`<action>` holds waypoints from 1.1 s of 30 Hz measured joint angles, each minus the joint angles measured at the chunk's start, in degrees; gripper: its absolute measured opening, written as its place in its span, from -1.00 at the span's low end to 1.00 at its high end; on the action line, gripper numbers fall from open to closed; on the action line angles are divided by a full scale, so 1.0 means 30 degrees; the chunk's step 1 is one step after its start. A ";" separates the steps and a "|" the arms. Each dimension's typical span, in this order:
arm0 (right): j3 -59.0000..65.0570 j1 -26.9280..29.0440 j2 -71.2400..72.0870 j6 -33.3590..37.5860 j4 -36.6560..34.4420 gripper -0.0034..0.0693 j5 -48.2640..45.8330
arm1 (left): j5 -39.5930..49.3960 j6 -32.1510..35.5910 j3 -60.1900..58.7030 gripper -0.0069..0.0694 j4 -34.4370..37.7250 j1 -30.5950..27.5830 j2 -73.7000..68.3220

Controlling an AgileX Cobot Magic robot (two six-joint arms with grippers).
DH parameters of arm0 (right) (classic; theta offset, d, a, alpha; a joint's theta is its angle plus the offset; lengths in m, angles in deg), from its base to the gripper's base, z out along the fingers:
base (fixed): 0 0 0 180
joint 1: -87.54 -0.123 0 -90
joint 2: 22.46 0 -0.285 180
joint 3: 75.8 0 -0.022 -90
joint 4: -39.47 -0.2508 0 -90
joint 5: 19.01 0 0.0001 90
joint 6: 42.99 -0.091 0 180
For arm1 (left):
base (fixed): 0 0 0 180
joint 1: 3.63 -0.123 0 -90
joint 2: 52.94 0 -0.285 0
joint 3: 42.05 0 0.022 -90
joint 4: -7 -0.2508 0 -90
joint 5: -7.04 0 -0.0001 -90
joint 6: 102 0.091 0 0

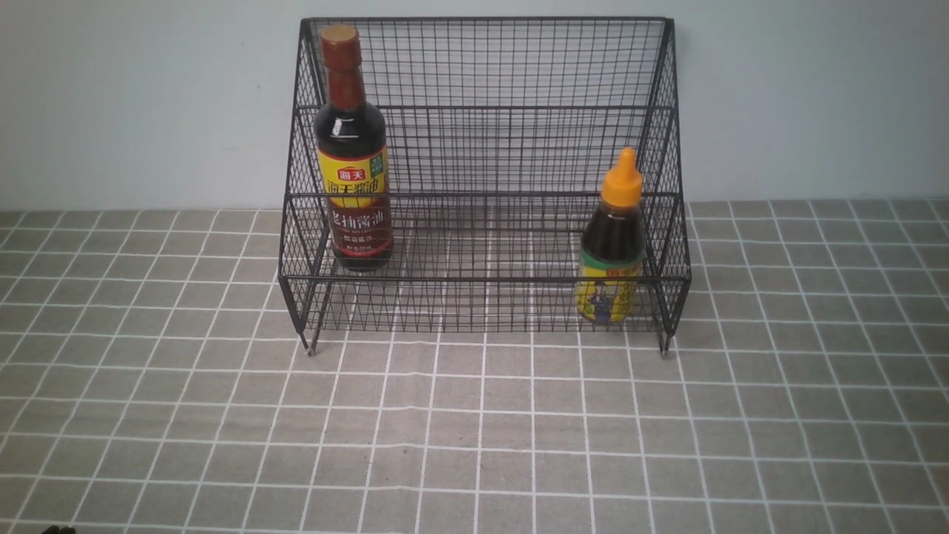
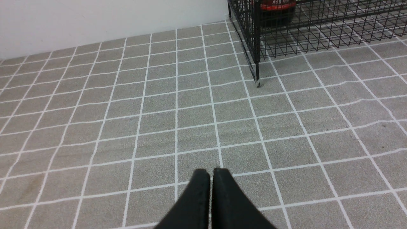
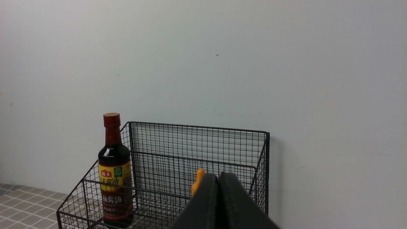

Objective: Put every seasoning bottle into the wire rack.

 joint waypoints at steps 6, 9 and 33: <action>0.0000 0.0000 0.0000 0.0000 0.0000 -0.94 0.0000 | 0.0005 -0.0054 0.0000 -0.84 0.0000 0.0000 0.0000; 0.0000 0.0000 0.0000 0.0000 0.0000 -0.94 0.0000 | 0.0022 -0.0054 0.0000 -0.84 0.0000 0.0000 0.0000; 0.0000 0.0000 0.0000 0.6192 -0.5589 -0.94 0.0000 | 0.0022 -0.0054 0.0000 -0.84 0.0013 0.0000 0.0000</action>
